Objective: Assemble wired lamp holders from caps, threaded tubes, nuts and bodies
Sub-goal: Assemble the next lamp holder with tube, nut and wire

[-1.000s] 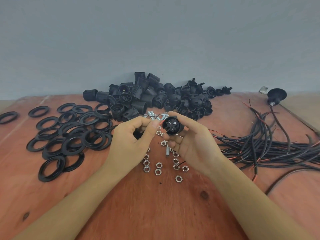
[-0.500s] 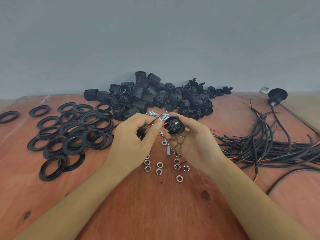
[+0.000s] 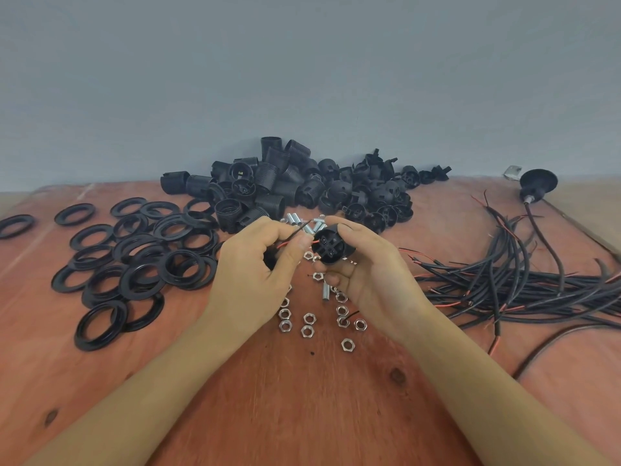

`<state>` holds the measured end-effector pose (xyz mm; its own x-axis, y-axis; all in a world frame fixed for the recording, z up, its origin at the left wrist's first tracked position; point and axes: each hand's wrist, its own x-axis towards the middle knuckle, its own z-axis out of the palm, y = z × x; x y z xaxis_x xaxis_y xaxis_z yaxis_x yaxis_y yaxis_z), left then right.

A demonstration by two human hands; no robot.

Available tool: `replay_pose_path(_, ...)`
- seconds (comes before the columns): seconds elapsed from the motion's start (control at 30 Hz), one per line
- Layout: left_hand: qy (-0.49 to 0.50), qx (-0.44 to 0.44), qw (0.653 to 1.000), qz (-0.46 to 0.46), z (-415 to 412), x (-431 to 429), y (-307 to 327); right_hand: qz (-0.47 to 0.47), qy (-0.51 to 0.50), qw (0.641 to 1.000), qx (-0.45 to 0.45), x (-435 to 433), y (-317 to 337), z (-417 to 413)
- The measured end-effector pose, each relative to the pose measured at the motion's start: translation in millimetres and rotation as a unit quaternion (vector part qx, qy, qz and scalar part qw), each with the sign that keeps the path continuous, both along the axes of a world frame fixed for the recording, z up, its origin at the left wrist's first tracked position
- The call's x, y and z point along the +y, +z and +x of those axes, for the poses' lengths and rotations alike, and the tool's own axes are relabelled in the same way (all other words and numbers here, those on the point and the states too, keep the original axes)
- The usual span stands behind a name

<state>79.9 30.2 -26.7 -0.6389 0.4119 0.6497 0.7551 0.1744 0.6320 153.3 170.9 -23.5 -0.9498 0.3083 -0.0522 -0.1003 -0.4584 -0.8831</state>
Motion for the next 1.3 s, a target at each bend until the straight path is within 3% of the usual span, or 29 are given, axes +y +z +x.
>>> replay_pose_path(1.3, -0.013, -0.079, 0.997, 0.004, -1.1, 0.0, -1.0, 0.012, 0.017, 1.000, -0.005, -3.6, -3.3, 0.9)
